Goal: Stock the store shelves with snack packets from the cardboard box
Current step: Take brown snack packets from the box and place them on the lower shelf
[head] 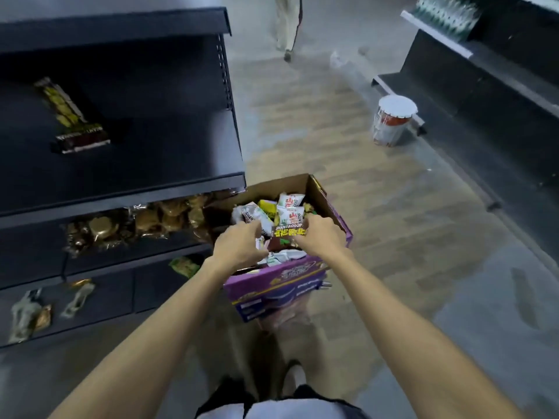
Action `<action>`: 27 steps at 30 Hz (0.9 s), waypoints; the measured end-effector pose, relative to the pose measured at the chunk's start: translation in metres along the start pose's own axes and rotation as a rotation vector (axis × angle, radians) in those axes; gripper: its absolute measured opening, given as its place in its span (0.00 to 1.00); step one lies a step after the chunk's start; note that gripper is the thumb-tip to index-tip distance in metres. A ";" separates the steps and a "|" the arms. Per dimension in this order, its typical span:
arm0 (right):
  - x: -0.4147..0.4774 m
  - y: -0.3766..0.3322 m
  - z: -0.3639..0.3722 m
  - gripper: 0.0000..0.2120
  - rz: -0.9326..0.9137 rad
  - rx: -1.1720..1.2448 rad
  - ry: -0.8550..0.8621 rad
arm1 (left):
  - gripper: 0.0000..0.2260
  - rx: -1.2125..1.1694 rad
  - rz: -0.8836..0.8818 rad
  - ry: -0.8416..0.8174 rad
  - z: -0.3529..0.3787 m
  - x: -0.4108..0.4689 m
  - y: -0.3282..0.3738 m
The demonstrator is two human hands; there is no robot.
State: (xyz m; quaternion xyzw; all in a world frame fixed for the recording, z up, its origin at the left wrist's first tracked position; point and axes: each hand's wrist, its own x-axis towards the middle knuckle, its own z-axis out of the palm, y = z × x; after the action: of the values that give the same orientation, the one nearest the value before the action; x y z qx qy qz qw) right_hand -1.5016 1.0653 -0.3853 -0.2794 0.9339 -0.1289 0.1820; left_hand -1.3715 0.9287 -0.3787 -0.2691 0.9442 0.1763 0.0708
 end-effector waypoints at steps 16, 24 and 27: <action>0.083 -0.008 0.069 0.24 -0.278 -0.386 -0.134 | 0.09 -0.063 -0.089 -0.196 0.064 0.058 -0.048; 0.117 -0.006 0.089 0.28 -0.331 -0.614 -0.343 | 0.17 0.068 -0.280 -0.142 0.081 0.082 -0.064; 0.134 -0.004 0.087 0.33 -0.404 -0.663 -0.391 | 0.22 0.201 -0.295 -0.219 0.085 0.093 -0.064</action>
State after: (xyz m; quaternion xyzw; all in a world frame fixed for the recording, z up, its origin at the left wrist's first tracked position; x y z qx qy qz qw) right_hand -1.5680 0.9737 -0.4986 -0.5189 0.7995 0.2003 0.2269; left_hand -1.4121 0.8645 -0.4979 -0.3750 0.8942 0.0971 0.2245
